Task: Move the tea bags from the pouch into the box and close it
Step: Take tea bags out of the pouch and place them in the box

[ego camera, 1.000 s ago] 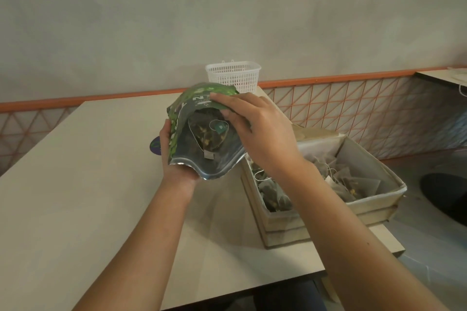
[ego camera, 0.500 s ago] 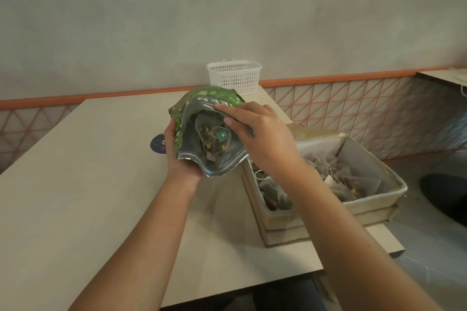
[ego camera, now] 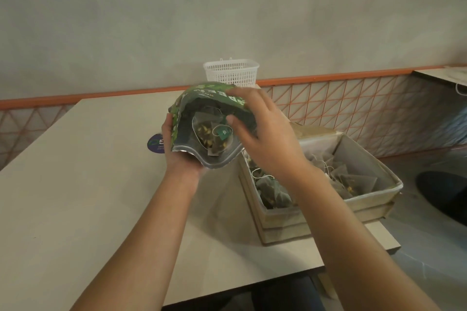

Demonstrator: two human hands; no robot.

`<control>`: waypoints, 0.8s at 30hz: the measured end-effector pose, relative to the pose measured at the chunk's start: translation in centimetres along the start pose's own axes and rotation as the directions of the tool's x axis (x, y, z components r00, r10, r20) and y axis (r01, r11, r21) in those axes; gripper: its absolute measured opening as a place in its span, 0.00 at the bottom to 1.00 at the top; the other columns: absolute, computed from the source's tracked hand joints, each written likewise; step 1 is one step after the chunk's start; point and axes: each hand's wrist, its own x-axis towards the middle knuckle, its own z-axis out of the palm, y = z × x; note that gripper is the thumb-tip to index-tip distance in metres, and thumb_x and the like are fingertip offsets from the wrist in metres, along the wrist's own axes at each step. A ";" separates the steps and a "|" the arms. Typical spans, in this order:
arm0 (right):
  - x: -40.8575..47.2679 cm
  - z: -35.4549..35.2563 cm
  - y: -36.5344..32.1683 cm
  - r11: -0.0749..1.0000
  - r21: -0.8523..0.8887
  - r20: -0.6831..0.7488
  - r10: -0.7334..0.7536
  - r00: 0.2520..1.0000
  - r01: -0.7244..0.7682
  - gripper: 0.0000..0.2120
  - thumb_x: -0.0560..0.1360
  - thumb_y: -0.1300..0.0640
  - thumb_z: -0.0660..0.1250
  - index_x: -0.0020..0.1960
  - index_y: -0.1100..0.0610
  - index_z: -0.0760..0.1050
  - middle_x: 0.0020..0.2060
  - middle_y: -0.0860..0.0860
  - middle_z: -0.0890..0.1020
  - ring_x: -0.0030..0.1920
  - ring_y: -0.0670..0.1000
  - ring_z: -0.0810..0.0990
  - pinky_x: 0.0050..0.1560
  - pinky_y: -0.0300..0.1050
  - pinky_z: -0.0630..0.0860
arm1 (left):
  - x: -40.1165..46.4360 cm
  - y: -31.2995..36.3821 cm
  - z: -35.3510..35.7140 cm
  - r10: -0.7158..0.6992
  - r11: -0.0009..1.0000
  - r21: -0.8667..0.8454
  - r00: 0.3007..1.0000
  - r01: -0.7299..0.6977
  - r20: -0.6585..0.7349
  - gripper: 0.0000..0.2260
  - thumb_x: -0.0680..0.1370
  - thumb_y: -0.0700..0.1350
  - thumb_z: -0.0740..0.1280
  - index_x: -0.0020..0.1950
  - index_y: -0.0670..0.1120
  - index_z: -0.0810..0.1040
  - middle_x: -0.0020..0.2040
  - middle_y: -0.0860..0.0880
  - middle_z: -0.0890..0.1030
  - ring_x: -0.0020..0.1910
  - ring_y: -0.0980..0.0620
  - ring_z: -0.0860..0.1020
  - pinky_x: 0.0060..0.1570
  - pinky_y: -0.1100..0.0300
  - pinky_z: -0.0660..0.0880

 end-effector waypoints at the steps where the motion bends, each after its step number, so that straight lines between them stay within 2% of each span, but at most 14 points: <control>1: -0.3 -0.1 -0.1 0.999 0.042 0.005 0.005 1.000 -0.005 0.15 0.77 0.52 0.66 0.62 0.51 0.70 0.63 0.46 0.72 0.54 0.47 0.76 0.48 0.50 0.78 | 0.2 0.2 -0.1 0.010 0.999 -0.050 0.998 -0.007 0.057 0.23 0.86 0.53 0.50 0.41 0.46 0.78 0.43 0.45 0.80 0.30 0.53 0.82 0.28 0.68 0.75; 3: -0.9 -0.1 -0.2 0.999 0.039 0.013 -0.029 0.999 0.028 0.11 0.74 0.52 0.69 0.53 0.54 0.71 0.67 0.48 0.68 0.57 0.45 0.74 0.46 0.51 0.79 | -0.1 0.4 0.2 0.011 0.991 -0.132 0.975 0.018 0.221 0.29 0.83 0.58 0.52 0.37 0.46 0.86 0.41 0.44 0.86 0.33 0.48 0.85 0.31 0.58 0.82; 5: -1.2 0.4 0.1 0.995 -0.063 0.020 -0.075 0.997 0.076 0.09 0.72 0.51 0.72 0.48 0.53 0.76 0.69 0.50 0.67 0.64 0.48 0.71 0.44 0.50 0.80 | -0.1 0.4 0.4 0.006 0.984 -0.171 0.959 0.045 0.283 0.28 0.82 0.60 0.53 0.42 0.46 0.88 0.44 0.44 0.86 0.38 0.46 0.86 0.36 0.53 0.83; 7: -1.3 1.2 0.2 0.969 -0.237 0.057 -0.057 0.997 0.069 0.15 0.70 0.47 0.73 0.54 0.53 0.79 0.72 0.52 0.64 0.68 0.53 0.66 0.49 0.49 0.81 | -0.5 0.3 0.6 0.001 0.984 -0.168 0.942 0.059 0.336 0.24 0.81 0.61 0.54 0.54 0.46 0.84 0.52 0.44 0.85 0.48 0.44 0.85 0.49 0.52 0.82; 9: -1.4 2.0 0.2 0.918 -0.396 0.099 0.015 0.995 0.026 0.25 0.70 0.42 0.71 0.62 0.54 0.77 0.75 0.53 0.59 0.70 0.54 0.61 0.60 0.49 0.74 | -0.3 0.2 0.8 -0.039 0.986 -0.134 0.918 0.100 0.394 0.26 0.79 0.63 0.56 0.66 0.47 0.77 0.65 0.44 0.79 0.63 0.43 0.78 0.63 0.51 0.74; 11: -1.6 2.4 0.0 0.882 -0.470 0.084 0.025 0.996 0.018 0.26 0.69 0.40 0.71 0.61 0.54 0.79 0.76 0.53 0.58 0.69 0.56 0.60 0.66 0.50 0.69 | -0.3 0.1 0.9 -0.071 0.982 -0.126 0.899 0.138 0.431 0.30 0.79 0.64 0.56 0.76 0.48 0.69 0.75 0.44 0.70 0.73 0.43 0.69 0.71 0.50 0.65; 12: -1.7 2.5 0.1 0.878 -0.478 0.069 0.013 0.998 0.021 0.23 0.68 0.41 0.71 0.57 0.53 0.81 0.75 0.54 0.59 0.68 0.56 0.61 0.66 0.50 0.68 | -0.2 -0.1 0.9 -0.080 0.979 -0.136 0.899 0.153 0.431 0.31 0.79 0.64 0.56 0.76 0.47 0.68 0.76 0.44 0.69 0.74 0.43 0.68 0.73 0.51 0.63; 15: -1.9 2.4 0.2 0.894 -0.447 0.069 0.014 0.998 0.018 0.15 0.68 0.45 0.72 0.49 0.53 0.83 0.73 0.55 0.63 0.67 0.57 0.62 0.63 0.51 0.70 | 0.0 -0.3 0.7 -0.090 0.973 -0.157 0.909 0.167 0.406 0.26 0.79 0.63 0.57 0.70 0.48 0.73 0.70 0.44 0.73 0.68 0.43 0.72 0.71 0.52 0.65; 18: -2.1 1.8 0.1 0.926 -0.377 0.067 0.015 0.998 0.011 0.08 0.67 0.52 0.72 0.43 0.56 0.81 0.70 0.54 0.68 0.66 0.56 0.65 0.53 0.49 0.75 | 0.1 -0.7 0.5 -0.109 0.961 -0.193 0.915 0.197 0.388 0.23 0.78 0.61 0.59 0.66 0.48 0.76 0.64 0.45 0.77 0.62 0.44 0.76 0.62 0.55 0.73; 20: -2.5 1.0 0.1 0.955 -0.297 0.052 0.031 0.998 -0.014 0.07 0.68 0.53 0.71 0.42 0.56 0.79 0.69 0.53 0.70 0.66 0.54 0.67 0.47 0.46 0.75 | 0.2 -0.9 0.3 -0.114 0.959 -0.198 0.917 0.202 0.382 0.23 0.77 0.60 0.61 0.67 0.49 0.75 0.65 0.46 0.77 0.63 0.45 0.76 0.60 0.55 0.75; 22: -2.8 -0.2 0.4 0.983 -0.171 0.021 0.075 0.997 -0.071 0.07 0.69 0.54 0.71 0.43 0.55 0.77 0.68 0.50 0.70 0.66 0.51 0.68 0.49 0.41 0.73 | 0.4 -1.1 0.2 -0.108 0.958 -0.208 0.916 0.200 0.386 0.23 0.77 0.60 0.62 0.67 0.50 0.75 0.66 0.46 0.76 0.67 0.45 0.74 0.65 0.53 0.73; 24: -3.1 -1.8 0.7 0.987 -0.006 0.009 0.163 0.987 -0.162 0.07 0.70 0.53 0.72 0.44 0.54 0.77 0.67 0.46 0.69 0.67 0.47 0.66 0.56 0.33 0.66 | 0.4 -1.2 0.2 -0.094 0.955 -0.225 0.915 0.194 0.393 0.20 0.77 0.60 0.62 0.64 0.50 0.77 0.64 0.46 0.79 0.70 0.44 0.73 0.68 0.50 0.69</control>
